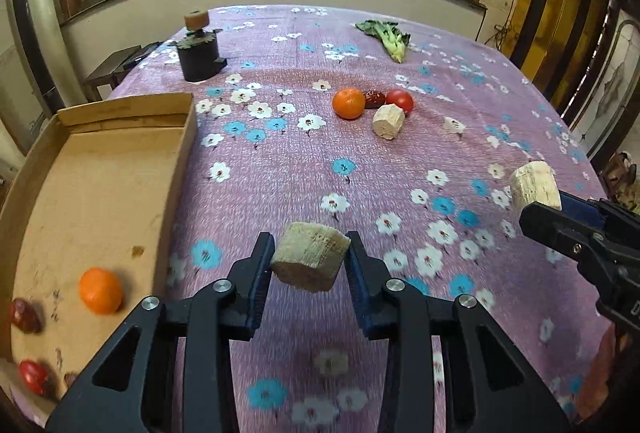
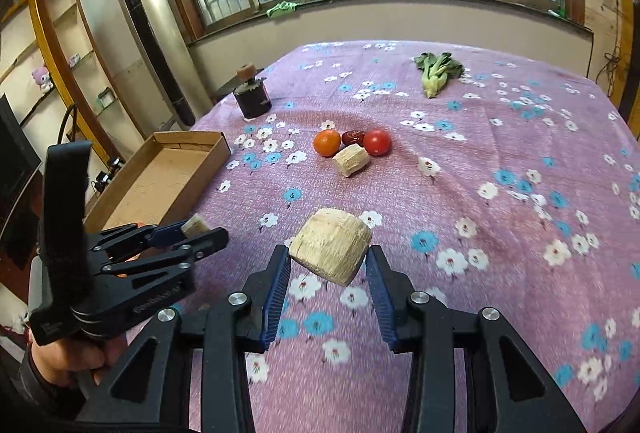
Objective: Organize fruits
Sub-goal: 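Carry the wooden blocks with both grippers over the cardboard tray, then open both grippers to drop the wooden blocks into the tray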
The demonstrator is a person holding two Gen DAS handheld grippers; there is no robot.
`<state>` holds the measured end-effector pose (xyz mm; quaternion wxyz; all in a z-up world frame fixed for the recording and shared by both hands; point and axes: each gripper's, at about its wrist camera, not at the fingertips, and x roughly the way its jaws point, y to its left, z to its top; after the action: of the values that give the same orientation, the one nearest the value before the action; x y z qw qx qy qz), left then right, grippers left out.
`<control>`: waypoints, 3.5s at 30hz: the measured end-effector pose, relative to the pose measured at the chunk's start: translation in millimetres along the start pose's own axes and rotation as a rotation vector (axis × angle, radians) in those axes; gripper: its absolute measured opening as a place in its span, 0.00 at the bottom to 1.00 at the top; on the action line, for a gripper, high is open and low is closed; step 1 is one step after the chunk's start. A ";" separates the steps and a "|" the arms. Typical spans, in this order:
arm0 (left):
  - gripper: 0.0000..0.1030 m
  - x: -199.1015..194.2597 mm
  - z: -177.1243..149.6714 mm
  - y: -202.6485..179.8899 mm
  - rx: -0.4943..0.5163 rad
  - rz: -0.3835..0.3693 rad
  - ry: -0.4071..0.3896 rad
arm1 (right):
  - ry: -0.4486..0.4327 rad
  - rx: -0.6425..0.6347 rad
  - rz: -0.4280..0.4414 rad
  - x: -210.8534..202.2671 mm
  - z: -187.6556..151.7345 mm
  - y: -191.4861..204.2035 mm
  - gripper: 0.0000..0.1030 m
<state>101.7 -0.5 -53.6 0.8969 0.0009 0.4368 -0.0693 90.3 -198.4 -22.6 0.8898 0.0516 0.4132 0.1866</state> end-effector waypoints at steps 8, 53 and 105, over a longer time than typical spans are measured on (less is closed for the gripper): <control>0.32 -39.4 -8.2 0.8 -0.017 0.034 -0.066 | -0.043 -0.009 -0.025 -29.0 -13.8 8.5 0.39; 0.32 -87.0 -21.7 73.0 -0.107 0.245 -0.170 | -0.110 -0.090 -0.011 -47.8 -4.1 77.5 0.39; 0.60 6.8 -6.5 214.2 -0.305 0.356 0.170 | 0.258 -0.310 0.210 191.6 48.7 226.4 0.41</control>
<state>127.6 211.2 -75.6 0.8446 -0.0517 0.5093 0.1567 174.4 85.8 -72.3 0.8025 -0.0675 0.4825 0.3445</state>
